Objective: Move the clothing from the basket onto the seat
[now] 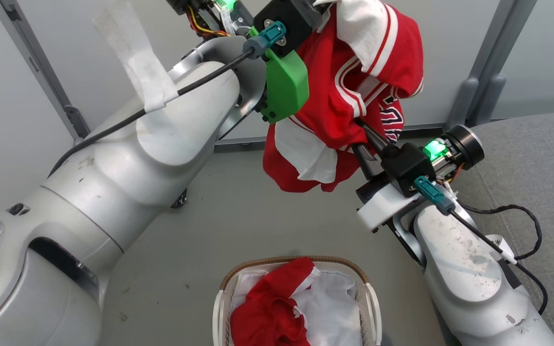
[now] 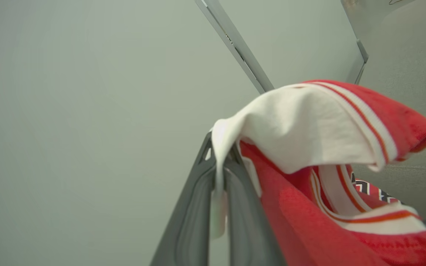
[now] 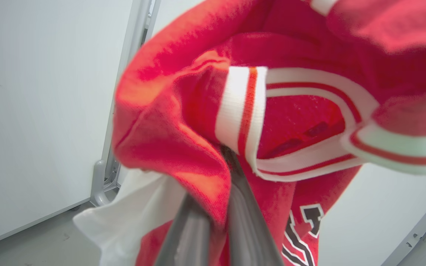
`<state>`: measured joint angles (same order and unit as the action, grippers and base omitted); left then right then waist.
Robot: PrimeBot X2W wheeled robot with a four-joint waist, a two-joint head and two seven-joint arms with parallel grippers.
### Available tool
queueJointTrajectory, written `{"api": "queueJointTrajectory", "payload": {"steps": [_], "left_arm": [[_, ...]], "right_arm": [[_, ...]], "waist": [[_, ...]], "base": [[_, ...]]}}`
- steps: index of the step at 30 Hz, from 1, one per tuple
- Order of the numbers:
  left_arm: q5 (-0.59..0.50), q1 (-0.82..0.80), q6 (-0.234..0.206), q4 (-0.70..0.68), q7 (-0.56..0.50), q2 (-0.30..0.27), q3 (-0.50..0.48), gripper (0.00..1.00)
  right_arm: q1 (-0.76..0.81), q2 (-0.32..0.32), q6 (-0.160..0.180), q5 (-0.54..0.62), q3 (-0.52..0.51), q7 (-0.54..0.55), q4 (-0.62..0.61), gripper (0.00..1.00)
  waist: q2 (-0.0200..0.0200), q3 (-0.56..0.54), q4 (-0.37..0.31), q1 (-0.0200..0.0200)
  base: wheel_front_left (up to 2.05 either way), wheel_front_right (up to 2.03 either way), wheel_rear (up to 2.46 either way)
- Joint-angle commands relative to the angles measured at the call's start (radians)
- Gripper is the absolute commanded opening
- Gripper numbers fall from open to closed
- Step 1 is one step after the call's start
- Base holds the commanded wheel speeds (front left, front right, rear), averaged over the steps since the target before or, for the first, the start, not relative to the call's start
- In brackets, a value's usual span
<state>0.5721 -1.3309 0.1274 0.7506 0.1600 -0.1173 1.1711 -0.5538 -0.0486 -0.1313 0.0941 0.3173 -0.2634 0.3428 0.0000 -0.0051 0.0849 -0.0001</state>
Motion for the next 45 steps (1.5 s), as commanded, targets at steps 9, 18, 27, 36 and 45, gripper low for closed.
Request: {"api": "queueJointTrajectory", "payload": {"steps": [9, 18, 27, 36, 45], "left_arm": [[0.025, 0.05, -0.01, 0.046, 0.033, -0.016, -0.001, 0.0], [0.072, 0.13, -0.007, 0.067, 0.068, -0.016, -0.014, 0.14], [0.141, 0.305, -0.011, 0.049, 0.103, -0.025, -0.068, 1.0], [0.096, 0.565, -0.037, -0.125, 0.104, -0.052, -0.241, 1.0], [0.004, 0.818, -0.026, -0.223, 0.104, -0.028, -0.397, 1.0]], "right_arm": [[0.003, -0.003, 0.001, -0.019, 0.002, -0.002, -0.005, 0.0], [0.012, -0.004, 0.001, -0.019, -0.016, -0.002, -0.009, 0.0], [0.018, -0.003, 0.001, -0.008, -0.063, -0.002, -0.023, 0.0], [0.039, -0.003, 0.001, 0.0, -0.114, -0.002, -0.031, 0.0], [0.06, -0.003, 0.001, 0.007, -0.157, -0.002, -0.035, 0.0]], "waist": [[0.0, -0.003, -0.004, 0.0001], [0.0, -0.007, -0.001, 0.0001], [0.0, -0.007, -0.009, 0.0001], [0.0, 0.002, -0.03, 0.0001], [0.0, 0.012, -0.052, 0.0001]], "base": [[0.0, 0.0, 0.0], [0.0, 0.0, 0.0], [0.0, 0.0, 0.0], [0.0, 0.0, 0.0], [0.0, 0.0, 0.0]]}}
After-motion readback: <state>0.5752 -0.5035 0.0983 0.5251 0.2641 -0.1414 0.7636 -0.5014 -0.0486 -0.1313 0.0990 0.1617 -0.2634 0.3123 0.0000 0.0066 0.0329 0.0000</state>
